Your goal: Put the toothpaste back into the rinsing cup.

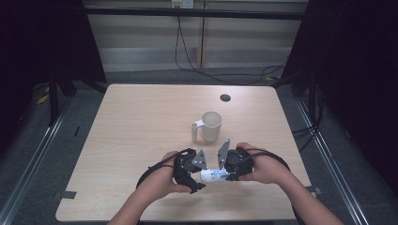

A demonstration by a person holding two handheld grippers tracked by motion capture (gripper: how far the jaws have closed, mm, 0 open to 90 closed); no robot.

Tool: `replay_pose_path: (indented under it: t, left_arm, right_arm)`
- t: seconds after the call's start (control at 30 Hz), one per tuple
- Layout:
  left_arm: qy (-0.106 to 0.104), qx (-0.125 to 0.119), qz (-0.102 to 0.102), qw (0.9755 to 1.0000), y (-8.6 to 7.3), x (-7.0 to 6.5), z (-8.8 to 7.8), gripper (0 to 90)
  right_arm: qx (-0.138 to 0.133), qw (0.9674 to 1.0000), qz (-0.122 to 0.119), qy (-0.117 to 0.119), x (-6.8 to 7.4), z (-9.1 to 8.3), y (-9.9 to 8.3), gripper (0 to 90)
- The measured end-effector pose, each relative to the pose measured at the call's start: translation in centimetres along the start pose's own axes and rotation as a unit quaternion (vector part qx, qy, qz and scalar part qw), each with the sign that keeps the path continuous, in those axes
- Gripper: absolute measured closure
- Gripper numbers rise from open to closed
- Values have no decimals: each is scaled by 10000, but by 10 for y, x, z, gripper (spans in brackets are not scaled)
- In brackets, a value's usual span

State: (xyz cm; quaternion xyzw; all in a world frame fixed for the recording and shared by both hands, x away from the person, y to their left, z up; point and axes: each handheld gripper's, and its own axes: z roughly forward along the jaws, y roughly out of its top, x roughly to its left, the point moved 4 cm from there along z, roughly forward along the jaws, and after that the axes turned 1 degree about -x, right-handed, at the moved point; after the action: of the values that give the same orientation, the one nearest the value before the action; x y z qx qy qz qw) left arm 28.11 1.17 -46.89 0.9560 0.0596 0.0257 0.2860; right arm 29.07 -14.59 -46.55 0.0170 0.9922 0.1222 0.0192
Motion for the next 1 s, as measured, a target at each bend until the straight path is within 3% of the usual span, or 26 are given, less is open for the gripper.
replay_pose_path:
  t: [0.17, 0.47, 0.63, 0.7, 0.77, 1.0]
  left_arm:
    - [-34, 64, 95, 9999, 3, 1, 4, 406]
    - [-64, -57, -22, 10000, 6, 0, 11, 427]
    - [-189, -60, -75, 9998, 4, 0, 13, 459]
    - [-219, -86, -95, 9997, 4, 0, 14, 483]
    - [-260, -98, -102, 9996, 4, 0, 14, 517]
    - [-281, -81, -113, 9995, 2, 1, 14, 523]
  right_arm:
    - [-122, 9999, -62, -5, 1, -1, 5, 677]
    - [-222, 9995, -215, -22, 4, -3, 12, 677]
    - [-322, 9991, -276, 6, 4, -5, 14, 677]
    - [-353, 9992, -183, -28, 5, -6, 15, 677]
    - [-359, 9991, -240, -11, 4, -8, 15, 677]
    - [-470, 9986, -252, -33, 3, -9, 14, 676]
